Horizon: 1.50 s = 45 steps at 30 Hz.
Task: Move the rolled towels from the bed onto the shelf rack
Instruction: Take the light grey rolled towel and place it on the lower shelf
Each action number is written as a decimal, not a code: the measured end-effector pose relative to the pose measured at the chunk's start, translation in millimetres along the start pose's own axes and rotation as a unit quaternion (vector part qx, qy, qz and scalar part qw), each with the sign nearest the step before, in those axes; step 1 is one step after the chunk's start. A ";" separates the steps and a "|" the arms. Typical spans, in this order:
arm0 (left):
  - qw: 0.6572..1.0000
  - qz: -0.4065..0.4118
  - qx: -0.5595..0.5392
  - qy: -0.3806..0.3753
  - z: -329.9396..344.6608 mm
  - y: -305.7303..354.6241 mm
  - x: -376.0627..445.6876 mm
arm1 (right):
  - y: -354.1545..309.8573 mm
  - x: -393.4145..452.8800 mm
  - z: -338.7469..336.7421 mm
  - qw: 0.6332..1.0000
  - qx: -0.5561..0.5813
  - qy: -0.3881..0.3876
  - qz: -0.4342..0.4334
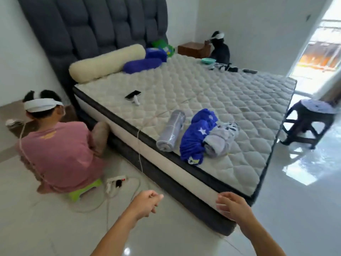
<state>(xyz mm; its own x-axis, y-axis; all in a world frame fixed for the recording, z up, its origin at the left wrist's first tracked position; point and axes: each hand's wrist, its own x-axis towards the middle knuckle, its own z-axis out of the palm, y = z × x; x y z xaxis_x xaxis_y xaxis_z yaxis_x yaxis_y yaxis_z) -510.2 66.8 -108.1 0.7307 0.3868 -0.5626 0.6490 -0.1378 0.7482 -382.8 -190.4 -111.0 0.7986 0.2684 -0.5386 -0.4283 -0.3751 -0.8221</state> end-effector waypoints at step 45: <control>0.923 -0.342 -0.045 -0.174 164.4 270.3 412.6 | -148.3 449.5 -135.0 0.973 0.064 0.126 0.185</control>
<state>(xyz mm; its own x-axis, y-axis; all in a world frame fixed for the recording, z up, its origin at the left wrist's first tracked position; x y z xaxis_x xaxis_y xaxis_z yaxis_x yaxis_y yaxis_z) 1.5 39.3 -195.8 0.1918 0.0377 -0.9807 0.9744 0.1124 0.1949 96.8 -133.9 -206.3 0.6511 -0.0956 -0.7529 -0.7424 -0.2861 -0.6057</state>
